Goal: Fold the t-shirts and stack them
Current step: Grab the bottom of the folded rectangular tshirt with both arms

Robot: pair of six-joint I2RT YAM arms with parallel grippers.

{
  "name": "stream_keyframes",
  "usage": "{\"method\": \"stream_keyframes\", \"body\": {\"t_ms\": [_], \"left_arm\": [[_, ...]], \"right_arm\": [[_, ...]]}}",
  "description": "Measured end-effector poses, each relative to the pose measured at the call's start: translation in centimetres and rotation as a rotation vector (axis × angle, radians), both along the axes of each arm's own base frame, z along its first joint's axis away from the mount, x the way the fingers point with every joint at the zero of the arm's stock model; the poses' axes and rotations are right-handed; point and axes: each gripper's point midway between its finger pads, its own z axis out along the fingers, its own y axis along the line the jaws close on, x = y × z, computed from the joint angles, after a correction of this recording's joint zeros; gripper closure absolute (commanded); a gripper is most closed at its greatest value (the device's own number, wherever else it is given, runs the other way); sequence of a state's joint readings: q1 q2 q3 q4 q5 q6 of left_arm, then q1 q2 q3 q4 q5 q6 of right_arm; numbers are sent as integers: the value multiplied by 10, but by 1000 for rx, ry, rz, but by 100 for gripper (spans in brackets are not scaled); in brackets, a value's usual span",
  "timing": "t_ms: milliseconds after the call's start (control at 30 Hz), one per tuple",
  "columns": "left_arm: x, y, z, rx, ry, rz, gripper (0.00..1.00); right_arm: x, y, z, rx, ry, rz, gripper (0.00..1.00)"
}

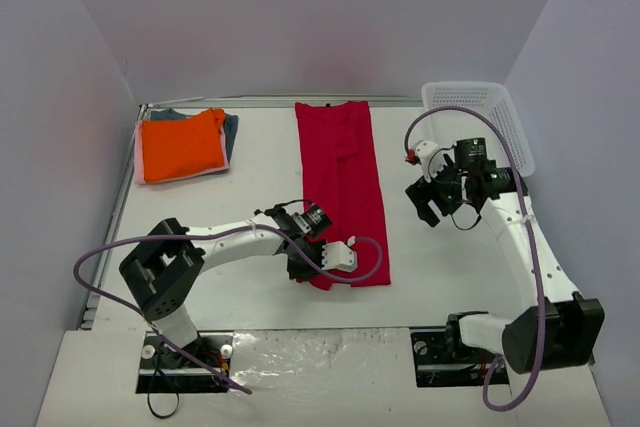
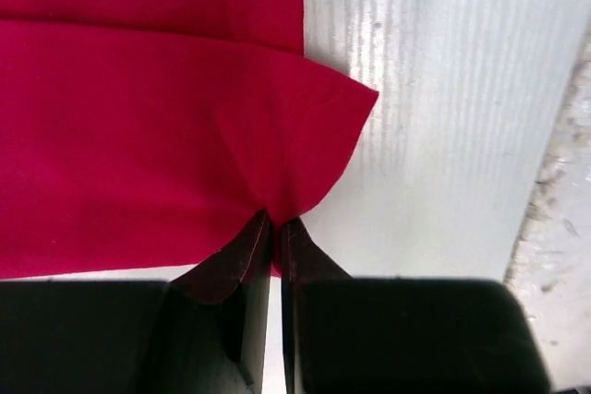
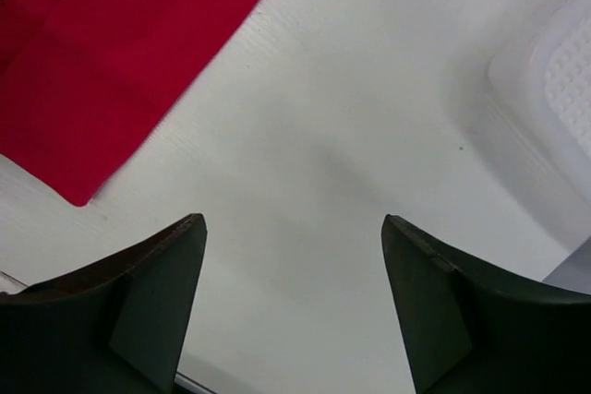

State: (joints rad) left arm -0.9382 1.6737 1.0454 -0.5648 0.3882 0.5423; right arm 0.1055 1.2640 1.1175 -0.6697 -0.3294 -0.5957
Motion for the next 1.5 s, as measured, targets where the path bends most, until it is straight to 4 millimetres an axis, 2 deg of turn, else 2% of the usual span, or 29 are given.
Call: {"method": "stream_keyframes", "body": {"t_ms": [100, 200, 300, 333, 467, 700, 800, 833, 1033, 1233, 1500], "left_arm": [[-4, -1, 7, -18, 50, 1, 98], [-7, -6, 14, -42, 83, -6, 98], [-8, -11, 20, -64, 114, -9, 97], [-8, -12, 21, -71, 127, -6, 98], [-5, -9, 20, -77, 182, 21, 98], [4, -1, 21, -84, 261, 80, 98], [14, -4, 28, -115, 283, 107, 98], [16, -5, 30, -125, 289, 114, 98], [23, -8, 35, -143, 331, 133, 98], [14, -5, 28, -113, 394, 142, 98], [15, -4, 23, -121, 467, 191, 98]], "right_arm": [[-8, 4, 14, 8, -73, 73, 23], [-20, 11, 16, 30, -119, 159, 25], [-28, 20, 11, 52, -128, 253, 25], [-28, 23, 7, 58, -123, 283, 17], [-30, 31, -7, 64, -101, 406, 11], [-45, 49, -33, 59, -67, 630, 28], [-54, 60, -41, 72, -42, 695, 42], [-57, 63, -44, 75, -36, 715, 44], [-81, 83, -58, 81, 17, 820, 47], [-101, 88, -75, 66, 75, 869, 47], [-128, 102, -91, 57, 134, 968, 47]]}}
